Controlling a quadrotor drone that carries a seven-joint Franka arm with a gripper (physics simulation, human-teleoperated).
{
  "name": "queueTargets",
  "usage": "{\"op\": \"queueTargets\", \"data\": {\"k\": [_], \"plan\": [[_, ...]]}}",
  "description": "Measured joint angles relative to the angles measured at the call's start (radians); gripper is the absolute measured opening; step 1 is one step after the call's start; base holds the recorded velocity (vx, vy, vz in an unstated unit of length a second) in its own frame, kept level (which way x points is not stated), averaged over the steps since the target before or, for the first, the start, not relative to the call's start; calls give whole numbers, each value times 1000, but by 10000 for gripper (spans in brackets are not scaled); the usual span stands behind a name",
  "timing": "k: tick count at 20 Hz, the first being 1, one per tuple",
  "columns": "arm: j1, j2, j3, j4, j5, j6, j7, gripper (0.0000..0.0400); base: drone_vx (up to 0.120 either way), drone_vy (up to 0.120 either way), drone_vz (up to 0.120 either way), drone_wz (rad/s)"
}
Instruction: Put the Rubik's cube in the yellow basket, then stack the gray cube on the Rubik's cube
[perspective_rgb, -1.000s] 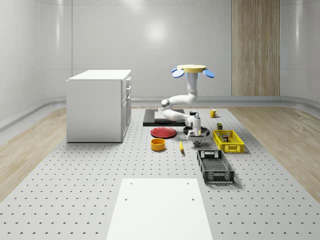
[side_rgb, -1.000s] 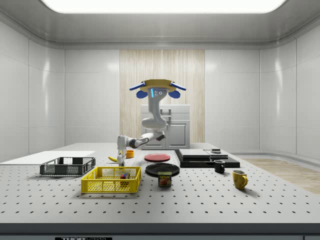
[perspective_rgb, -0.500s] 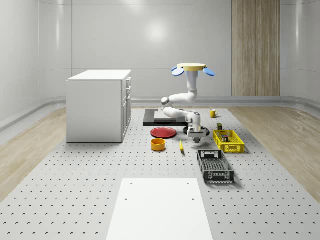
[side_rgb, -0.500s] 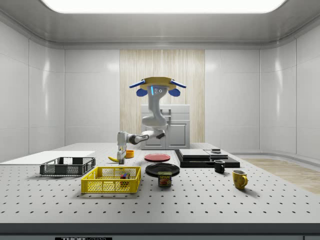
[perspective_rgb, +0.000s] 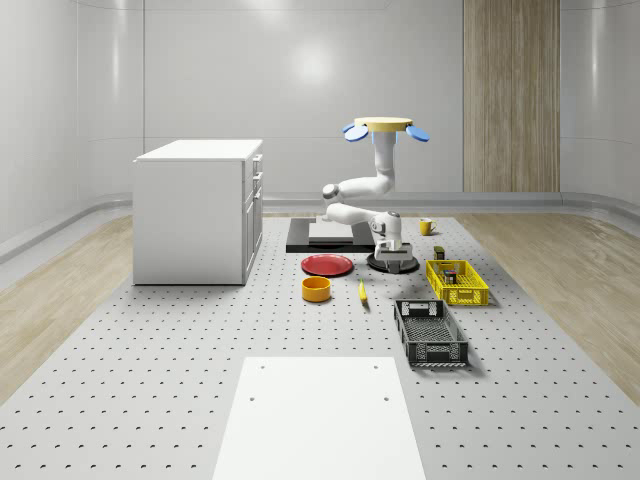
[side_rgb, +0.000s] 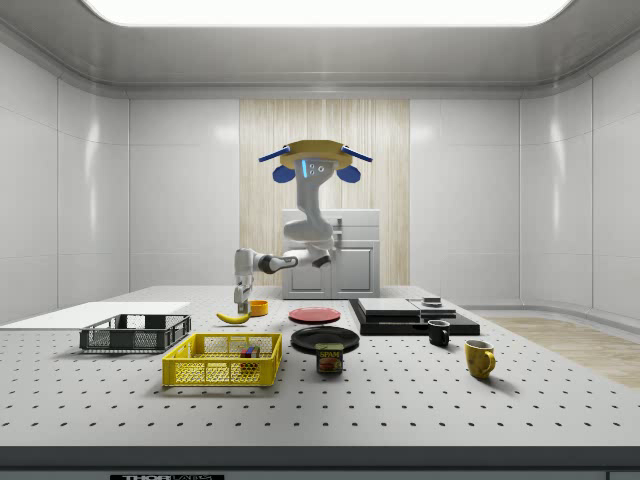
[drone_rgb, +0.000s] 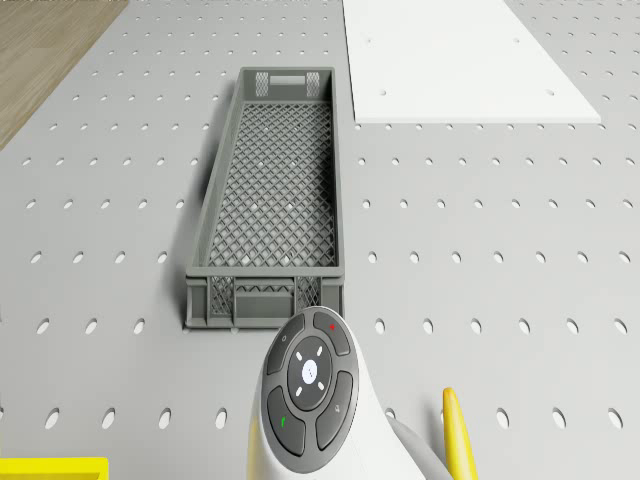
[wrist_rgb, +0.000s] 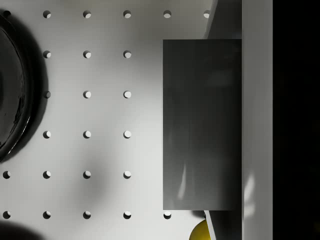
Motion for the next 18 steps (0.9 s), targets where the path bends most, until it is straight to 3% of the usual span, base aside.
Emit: {"op": "queueTargets", "data": {"k": [4,15,18], "plan": [[1,0,2,-1,2,-2,0,250,-120,120,120,0],[1,1,3,-2,2,-3,0,250,-120,120,0,0],[2,1,3,-2,2,-3,-1,250,0,120,0,0]]}}
